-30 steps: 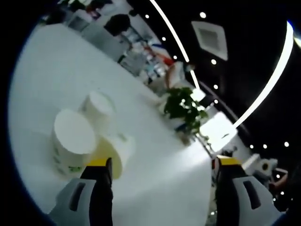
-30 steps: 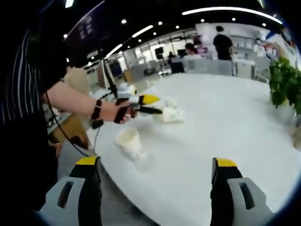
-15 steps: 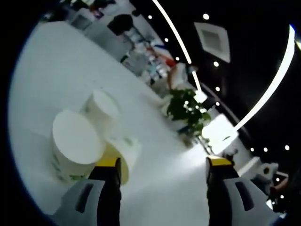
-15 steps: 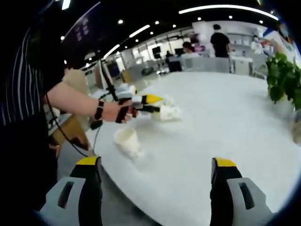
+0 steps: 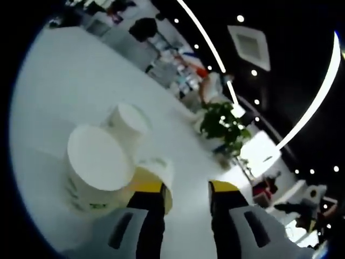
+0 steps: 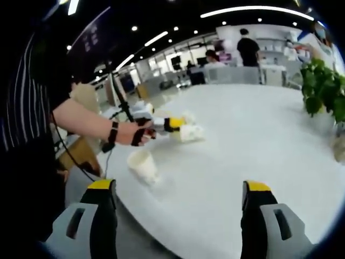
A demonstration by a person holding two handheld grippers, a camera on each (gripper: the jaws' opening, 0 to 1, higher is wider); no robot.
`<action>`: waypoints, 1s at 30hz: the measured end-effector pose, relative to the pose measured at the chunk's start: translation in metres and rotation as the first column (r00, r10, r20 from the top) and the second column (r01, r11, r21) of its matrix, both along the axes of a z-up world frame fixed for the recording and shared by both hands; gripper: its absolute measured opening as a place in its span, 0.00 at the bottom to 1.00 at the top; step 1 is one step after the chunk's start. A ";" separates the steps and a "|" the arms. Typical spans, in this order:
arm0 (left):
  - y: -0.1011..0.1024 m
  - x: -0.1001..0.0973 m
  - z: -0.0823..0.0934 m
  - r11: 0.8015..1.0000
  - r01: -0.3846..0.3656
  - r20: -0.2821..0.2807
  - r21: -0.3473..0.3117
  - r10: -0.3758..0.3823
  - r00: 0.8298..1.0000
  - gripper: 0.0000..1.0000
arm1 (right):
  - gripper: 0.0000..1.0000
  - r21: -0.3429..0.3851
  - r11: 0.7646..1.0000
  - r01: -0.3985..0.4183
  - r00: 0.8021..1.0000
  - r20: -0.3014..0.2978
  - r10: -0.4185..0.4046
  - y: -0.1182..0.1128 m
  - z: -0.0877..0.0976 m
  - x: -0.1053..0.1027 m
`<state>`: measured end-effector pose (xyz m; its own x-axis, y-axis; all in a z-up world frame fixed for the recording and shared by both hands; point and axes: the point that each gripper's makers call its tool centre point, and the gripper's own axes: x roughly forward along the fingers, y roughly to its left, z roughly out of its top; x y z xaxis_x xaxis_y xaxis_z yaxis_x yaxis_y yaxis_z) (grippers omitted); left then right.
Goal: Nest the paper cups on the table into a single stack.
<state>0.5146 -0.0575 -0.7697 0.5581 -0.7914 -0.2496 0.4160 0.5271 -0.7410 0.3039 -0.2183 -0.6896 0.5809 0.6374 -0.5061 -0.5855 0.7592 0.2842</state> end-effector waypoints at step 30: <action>-0.003 -0.008 -0.004 0.996 0.035 0.053 0.081 -0.039 0.998 0.00 | 0.94 0.007 1.000 0.015 1.000 0.009 -0.015 -0.006 0.003 -0.002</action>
